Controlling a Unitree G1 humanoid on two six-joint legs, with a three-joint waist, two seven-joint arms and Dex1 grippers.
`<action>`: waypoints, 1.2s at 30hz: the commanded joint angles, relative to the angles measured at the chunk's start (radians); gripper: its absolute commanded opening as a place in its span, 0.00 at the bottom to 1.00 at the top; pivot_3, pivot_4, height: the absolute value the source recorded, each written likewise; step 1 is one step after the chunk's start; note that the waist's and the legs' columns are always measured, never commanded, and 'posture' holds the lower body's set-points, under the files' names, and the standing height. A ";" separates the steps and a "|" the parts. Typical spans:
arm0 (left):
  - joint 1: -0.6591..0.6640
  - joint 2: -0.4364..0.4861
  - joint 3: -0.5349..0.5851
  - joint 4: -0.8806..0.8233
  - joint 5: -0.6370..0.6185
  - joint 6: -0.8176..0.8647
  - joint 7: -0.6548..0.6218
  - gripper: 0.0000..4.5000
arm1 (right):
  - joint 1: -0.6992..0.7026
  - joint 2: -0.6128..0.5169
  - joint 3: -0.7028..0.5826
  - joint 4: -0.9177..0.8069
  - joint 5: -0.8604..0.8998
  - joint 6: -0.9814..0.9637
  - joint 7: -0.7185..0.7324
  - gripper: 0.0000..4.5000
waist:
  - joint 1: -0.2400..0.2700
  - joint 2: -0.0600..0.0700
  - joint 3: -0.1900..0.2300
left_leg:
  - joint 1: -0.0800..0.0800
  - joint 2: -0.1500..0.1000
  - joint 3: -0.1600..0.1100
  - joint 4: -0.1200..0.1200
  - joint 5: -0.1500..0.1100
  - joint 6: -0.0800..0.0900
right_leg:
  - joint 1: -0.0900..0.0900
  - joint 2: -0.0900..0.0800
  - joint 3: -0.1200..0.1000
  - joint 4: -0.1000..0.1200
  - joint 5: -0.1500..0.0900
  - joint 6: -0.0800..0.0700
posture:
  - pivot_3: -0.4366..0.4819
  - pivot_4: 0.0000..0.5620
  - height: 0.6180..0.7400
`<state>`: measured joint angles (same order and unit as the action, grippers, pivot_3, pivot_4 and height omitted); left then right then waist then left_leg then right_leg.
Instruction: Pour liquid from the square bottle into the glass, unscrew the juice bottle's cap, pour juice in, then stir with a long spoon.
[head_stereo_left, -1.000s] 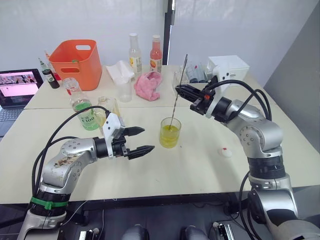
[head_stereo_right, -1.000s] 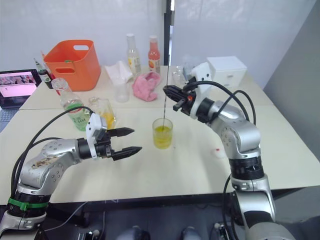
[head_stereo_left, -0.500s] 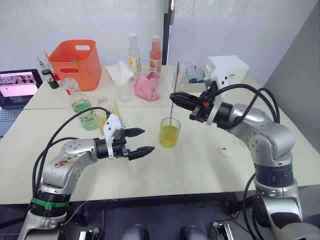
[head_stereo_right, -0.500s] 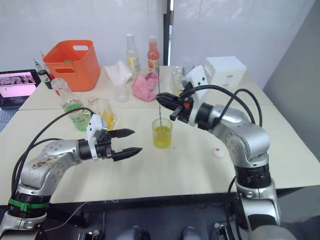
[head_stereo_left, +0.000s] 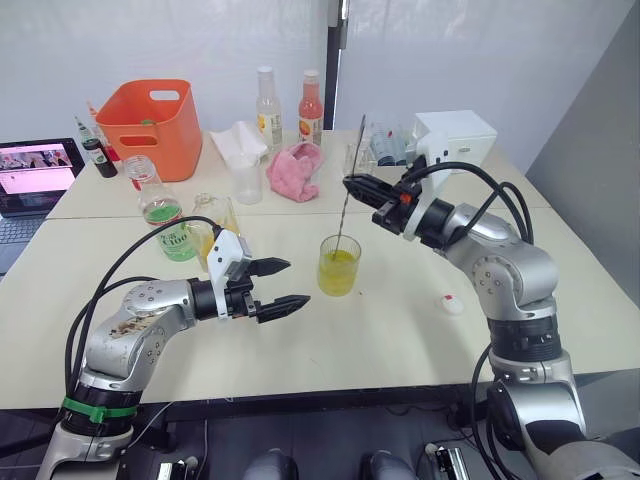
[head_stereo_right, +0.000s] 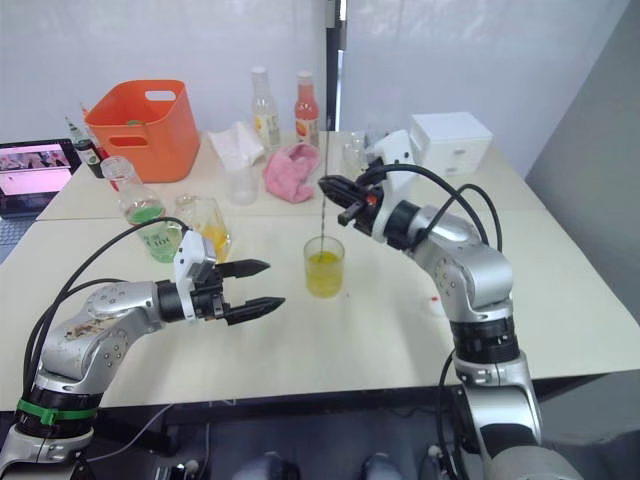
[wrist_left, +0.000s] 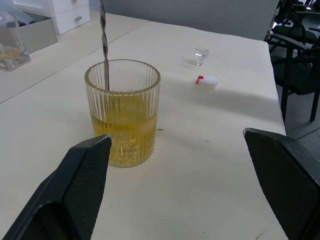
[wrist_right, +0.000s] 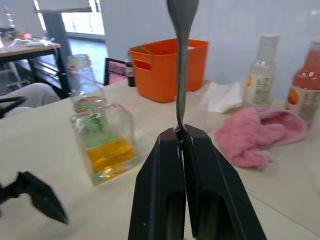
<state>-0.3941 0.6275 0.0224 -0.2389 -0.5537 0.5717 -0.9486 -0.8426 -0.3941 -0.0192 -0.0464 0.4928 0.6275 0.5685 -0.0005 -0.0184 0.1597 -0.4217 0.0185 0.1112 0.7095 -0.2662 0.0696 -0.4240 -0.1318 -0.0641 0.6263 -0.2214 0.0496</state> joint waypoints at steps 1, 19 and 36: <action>-0.001 -0.002 0.018 -0.038 -0.019 -0.006 0.005 0.99 | -0.016 -0.026 -0.027 -0.027 -0.001 -0.021 0.023 0.00 | 0.000 0.000 0.000 | 0.000 0.000 0.000 0.000 0.000 0.000 | 0.000 0.000 0.000 0.000 0.000 0.000 | 0.48 0.27 1.00; -0.001 0.000 0.020 -0.031 -0.017 -0.009 0.006 0.99 | 0.022 -0.027 -0.029 -0.221 0.117 0.147 0.013 0.00 | 0.001 0.000 0.000 | 0.000 0.000 0.000 0.000 0.000 0.000 | 0.000 0.000 0.000 0.000 0.000 0.000 | 0.48 0.27 1.00; 0.063 -0.052 0.070 -0.019 0.028 -0.177 0.056 0.99 | -0.043 -0.055 -0.234 -0.241 0.293 0.273 -0.098 0.00 | 0.001 0.000 0.000 | 0.000 0.000 0.000 0.000 0.000 0.000 | 0.000 0.000 0.000 0.000 0.000 0.000 | 0.48 0.27 1.00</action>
<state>-0.3303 0.5765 0.0601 -0.2396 -0.5284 0.4312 -0.9018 -0.8531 -0.4301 -0.1994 -0.2338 0.7368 0.8809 0.4865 0.0007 -0.0184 0.1597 -0.4219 0.0190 0.1109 0.7095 -0.2662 0.0696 -0.4240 -0.1319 -0.0642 0.6263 -0.2213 0.0495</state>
